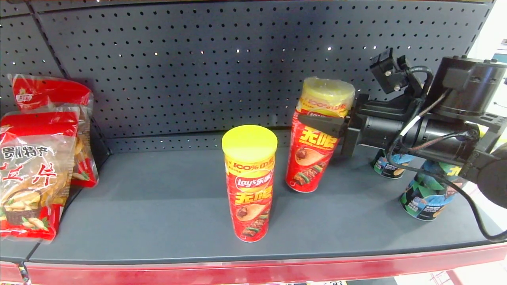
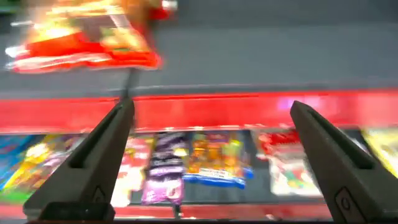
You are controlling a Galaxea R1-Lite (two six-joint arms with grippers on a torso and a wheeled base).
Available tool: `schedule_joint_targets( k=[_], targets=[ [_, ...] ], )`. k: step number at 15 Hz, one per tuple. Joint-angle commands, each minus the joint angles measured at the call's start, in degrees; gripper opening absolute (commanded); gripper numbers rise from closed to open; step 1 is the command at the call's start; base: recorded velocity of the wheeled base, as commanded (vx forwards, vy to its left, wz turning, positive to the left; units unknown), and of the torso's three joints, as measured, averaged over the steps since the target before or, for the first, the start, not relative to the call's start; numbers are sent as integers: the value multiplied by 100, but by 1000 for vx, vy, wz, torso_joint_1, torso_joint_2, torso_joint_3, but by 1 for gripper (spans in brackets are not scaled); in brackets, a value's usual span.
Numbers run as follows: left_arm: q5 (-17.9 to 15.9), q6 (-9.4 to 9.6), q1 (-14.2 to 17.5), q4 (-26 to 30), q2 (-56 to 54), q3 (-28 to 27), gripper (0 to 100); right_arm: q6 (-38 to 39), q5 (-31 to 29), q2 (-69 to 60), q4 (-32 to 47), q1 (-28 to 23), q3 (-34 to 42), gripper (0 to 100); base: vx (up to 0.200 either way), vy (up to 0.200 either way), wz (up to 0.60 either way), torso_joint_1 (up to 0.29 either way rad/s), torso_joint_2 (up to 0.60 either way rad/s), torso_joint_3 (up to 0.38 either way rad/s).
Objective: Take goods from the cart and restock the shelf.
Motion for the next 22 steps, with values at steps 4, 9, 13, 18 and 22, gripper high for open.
schedule_joint_targets(
  k=[4, 9, 13, 18, 22],
  targets=[
    [-73, 103, -555, -238, -221, 112, 100, -6, 5, -11, -7, -10, -3, 0, 0, 0, 0, 0, 0, 0],
    [894, -170, -282, -379, -678, 164, 100, -6, -4, -64, -7, -10, 50, 0, 0, 0, 0, 0, 0, 0],
    [877, -407, -282, -370, -678, 164, 100, 3, -13, -64, -7, -54, 138, 0, 0, 0, 0, 0, 0, 0],
    [270, 226, -274, -335, -678, 164, 100, 3, -13, -134, 2, -124, 156, 0, 0, 0, 0, 0, 0, 0],
    [384, 199, -256, -151, -643, 103, 100, 3, -4, -126, 2, -203, 147, 0, 0, 0, 0, 0, 0, 0]
  ],
)
